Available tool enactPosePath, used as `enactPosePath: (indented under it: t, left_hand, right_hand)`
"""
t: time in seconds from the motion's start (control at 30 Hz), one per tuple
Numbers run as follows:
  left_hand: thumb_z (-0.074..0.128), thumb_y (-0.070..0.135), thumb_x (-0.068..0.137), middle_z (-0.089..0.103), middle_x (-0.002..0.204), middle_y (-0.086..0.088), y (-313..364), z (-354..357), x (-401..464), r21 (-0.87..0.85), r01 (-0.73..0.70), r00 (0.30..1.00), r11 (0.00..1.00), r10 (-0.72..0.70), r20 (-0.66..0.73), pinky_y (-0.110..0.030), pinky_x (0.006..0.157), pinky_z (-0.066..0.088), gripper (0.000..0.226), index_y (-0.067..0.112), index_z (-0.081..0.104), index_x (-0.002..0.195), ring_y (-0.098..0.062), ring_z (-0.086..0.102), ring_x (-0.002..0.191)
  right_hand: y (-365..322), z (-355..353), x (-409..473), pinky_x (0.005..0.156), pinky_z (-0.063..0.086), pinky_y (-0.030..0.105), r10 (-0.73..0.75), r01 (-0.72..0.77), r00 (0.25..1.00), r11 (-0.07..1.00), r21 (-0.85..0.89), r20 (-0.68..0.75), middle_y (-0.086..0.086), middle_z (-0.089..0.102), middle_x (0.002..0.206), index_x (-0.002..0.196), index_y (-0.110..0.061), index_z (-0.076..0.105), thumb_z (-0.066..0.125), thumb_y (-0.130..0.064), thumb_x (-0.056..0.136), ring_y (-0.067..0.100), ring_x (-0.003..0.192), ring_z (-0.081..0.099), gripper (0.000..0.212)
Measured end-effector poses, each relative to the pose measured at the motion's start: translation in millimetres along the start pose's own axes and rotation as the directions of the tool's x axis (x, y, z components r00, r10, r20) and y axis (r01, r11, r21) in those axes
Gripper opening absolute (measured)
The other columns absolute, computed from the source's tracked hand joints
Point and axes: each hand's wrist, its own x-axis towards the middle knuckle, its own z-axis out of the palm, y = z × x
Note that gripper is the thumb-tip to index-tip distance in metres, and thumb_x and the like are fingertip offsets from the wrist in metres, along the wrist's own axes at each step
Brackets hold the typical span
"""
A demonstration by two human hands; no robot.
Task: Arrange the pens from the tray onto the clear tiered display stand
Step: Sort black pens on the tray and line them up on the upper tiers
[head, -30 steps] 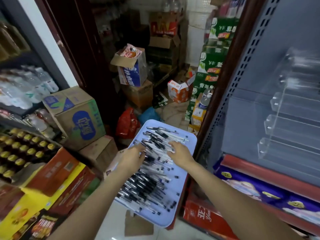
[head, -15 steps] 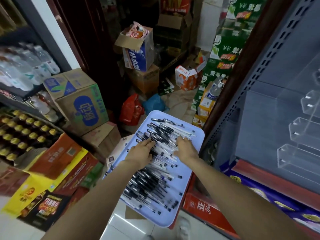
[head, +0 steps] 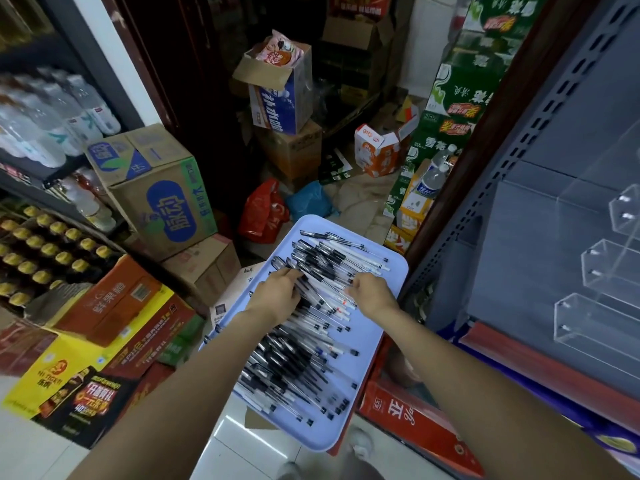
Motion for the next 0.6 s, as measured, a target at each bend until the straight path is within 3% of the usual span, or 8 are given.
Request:
enactPosePath:
  t: [0.13, 0.3, 0.37, 0.43, 0.53, 0.6]
  left_hand:
    - [0.037, 0.016, 0.098, 0.026, 0.151, -0.005, -1, 0, -1, 0.009, -0.002, 1.000, 1.000, 0.001, 0.024, -0.031, 0.071, 0.039, 0.047, 0.018, 0.029, 0.145, -0.028, 0.047, 0.121]
    - [0.038, 0.015, 0.098, 0.009, 0.158, 0.003, -5, 2, -5, 0.081, -0.030, 0.994, 0.996, 0.021, 0.109, -0.038, 0.085, 0.044, 0.052, 0.020, 0.023, 0.147, -0.022, 0.027, 0.139]
    - [0.038, 0.014, 0.098, 0.009, 0.157, 0.004, -8, 3, -6, 0.055, -0.037, 0.993, 0.998, 0.030, 0.113, -0.035, 0.084, 0.043, 0.051, 0.020, 0.024, 0.147, -0.021, 0.027, 0.139]
    - [0.039, 0.014, 0.098, 0.016, 0.156, 0.000, -6, 2, -7, -0.013, -0.039, 0.996, 0.999, 0.040, 0.079, -0.034, 0.086, 0.043, 0.048, 0.019, 0.029, 0.144, -0.023, 0.037, 0.132]
    - [0.041, 0.013, 0.098, 0.037, 0.146, -0.008, 6, -5, -13, -0.247, -0.029, 0.999, 0.969, 0.021, -0.035, -0.032, 0.083, 0.046, 0.040, 0.014, 0.041, 0.138, -0.029, 0.057, 0.105]
    - [0.042, 0.014, 0.098, 0.048, 0.138, -0.011, 18, -13, -16, -0.408, -0.038, 0.998, 0.912, 0.011, -0.069, -0.031, 0.091, 0.044, 0.035, 0.009, 0.048, 0.132, -0.028, 0.056, 0.112]
  right_hand:
    - [1, 0, -4, 0.061, 0.026, 0.033, 0.001, -0.002, 1.000, 1.000, -0.025, -0.017, 0.005, 0.027, 0.055, 0.061, -0.014, 0.027, 0.052, -0.018, 0.096, 0.020, 0.049, 0.025, 0.044]
    - [2, -1, -9, 0.059, 0.028, 0.033, -0.033, 0.031, 0.996, 0.999, -0.021, -0.084, 0.005, 0.026, 0.055, 0.058, -0.016, 0.026, 0.049, -0.014, 0.097, 0.022, 0.049, 0.026, 0.045]
    - [1, -3, -13, 0.058, 0.038, 0.039, -0.031, 0.034, 0.991, 0.999, 0.023, -0.130, 0.008, 0.027, 0.057, 0.058, -0.015, 0.024, 0.046, -0.011, 0.097, 0.023, 0.054, 0.030, 0.045]
    - [-1, -9, -19, 0.069, 0.050, 0.047, -0.032, 0.041, 0.986, 0.998, 0.056, -0.161, 0.012, 0.030, 0.058, 0.057, -0.015, 0.024, 0.045, -0.011, 0.097, 0.023, 0.058, 0.038, 0.046]
    - [-4, -22, -33, 0.066, 0.049, 0.039, -0.031, 0.048, 0.983, 0.995, 0.092, -0.184, 0.016, 0.034, 0.061, 0.054, -0.013, 0.024, 0.044, -0.008, 0.096, 0.024, 0.063, 0.043, 0.047]
    - [-8, -29, -44, 0.068, 0.050, 0.039, -0.019, 0.044, 0.982, 0.991, 0.124, -0.190, 0.018, 0.038, 0.065, 0.054, -0.011, 0.028, 0.044, -0.008, 0.096, 0.024, 0.064, 0.043, 0.045]
